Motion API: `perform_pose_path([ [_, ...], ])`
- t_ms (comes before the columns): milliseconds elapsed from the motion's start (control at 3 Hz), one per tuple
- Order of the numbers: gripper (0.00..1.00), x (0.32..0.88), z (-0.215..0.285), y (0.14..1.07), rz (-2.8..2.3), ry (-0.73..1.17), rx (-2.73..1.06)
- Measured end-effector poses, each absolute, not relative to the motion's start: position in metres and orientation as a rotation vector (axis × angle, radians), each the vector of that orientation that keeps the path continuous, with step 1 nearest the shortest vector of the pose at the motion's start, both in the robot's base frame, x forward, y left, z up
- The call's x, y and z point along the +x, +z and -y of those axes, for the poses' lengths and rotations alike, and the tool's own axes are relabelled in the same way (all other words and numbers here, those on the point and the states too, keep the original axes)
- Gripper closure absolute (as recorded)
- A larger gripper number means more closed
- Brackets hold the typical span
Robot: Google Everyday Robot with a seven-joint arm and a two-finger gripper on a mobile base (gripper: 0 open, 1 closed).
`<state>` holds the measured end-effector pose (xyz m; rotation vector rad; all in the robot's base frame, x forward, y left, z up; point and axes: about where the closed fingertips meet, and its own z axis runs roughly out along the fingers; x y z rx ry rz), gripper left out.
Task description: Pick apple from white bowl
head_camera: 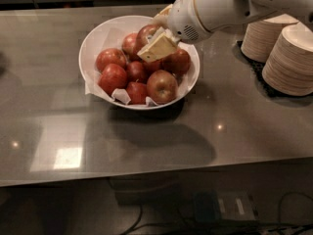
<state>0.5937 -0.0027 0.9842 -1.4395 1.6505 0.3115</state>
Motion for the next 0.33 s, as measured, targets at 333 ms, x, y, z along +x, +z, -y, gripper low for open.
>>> perform_pose_path([
  [333, 1.00, 0.5931, 0.0021, 0.9864, -1.647, 0.317, -1.435],
])
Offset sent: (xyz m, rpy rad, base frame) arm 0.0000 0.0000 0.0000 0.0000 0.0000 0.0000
